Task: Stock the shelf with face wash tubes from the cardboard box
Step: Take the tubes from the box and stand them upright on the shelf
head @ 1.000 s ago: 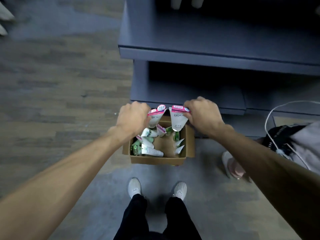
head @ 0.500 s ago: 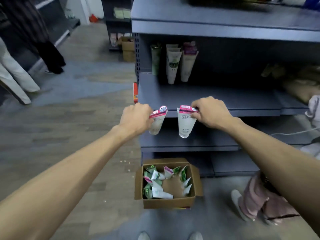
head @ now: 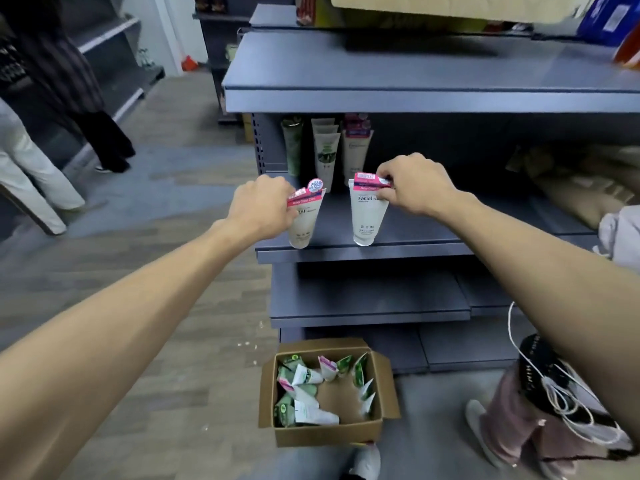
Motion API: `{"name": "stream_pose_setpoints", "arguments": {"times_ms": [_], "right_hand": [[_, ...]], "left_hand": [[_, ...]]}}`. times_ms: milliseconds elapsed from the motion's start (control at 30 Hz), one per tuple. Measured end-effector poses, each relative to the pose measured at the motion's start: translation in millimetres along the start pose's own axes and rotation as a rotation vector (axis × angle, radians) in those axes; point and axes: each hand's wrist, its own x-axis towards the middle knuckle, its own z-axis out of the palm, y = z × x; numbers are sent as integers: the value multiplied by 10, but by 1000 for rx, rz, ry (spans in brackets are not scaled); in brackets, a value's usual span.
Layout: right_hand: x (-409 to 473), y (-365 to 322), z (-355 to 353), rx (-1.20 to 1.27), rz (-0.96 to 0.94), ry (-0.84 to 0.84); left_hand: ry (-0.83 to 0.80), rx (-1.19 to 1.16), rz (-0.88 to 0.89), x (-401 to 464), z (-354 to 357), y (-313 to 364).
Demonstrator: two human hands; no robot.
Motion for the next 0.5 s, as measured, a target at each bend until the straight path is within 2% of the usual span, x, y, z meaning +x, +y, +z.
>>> {"name": "stream_pose_setpoints", "arguments": {"times_ms": [333, 500], "right_hand": [[615, 619, 204, 19, -54, -31], [774, 862, 470, 14, -77, -120]], "left_hand": [[-101, -23, -88, 719, 213, 501], [-170, -49, -126, 897, 432, 589]]}}
